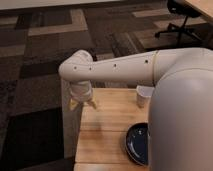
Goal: Drag the ceramic bowl in a circle
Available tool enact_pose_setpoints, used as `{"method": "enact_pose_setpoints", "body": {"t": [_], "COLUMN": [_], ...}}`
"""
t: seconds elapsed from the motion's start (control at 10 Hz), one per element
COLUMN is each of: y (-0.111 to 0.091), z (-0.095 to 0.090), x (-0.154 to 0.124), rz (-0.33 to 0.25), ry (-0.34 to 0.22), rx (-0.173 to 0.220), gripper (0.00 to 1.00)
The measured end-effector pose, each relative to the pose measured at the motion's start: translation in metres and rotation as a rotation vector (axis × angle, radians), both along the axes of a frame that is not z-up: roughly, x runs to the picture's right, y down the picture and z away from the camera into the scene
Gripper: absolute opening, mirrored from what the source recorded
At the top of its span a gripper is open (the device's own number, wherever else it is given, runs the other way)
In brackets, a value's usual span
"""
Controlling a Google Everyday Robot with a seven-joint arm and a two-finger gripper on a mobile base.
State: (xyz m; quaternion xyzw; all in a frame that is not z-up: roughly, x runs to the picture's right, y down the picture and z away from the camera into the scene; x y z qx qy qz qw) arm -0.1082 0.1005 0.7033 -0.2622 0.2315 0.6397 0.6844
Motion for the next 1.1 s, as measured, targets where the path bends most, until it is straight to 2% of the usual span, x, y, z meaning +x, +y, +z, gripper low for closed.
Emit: {"method": "enact_pose_setpoints", "body": {"t": [0.5,0.7,1.1], "y": [-0.001,0.0,0.009], "z": [-0.001,-0.002,-0.009], "x": [0.001,0.016,0.069], "rz": [0.002,0.017,0.043], "ry": [0.002,0.031,0.09], "rx": [0.003,0.014,0.053], "gripper": [0.65,0.65,0.65]}}
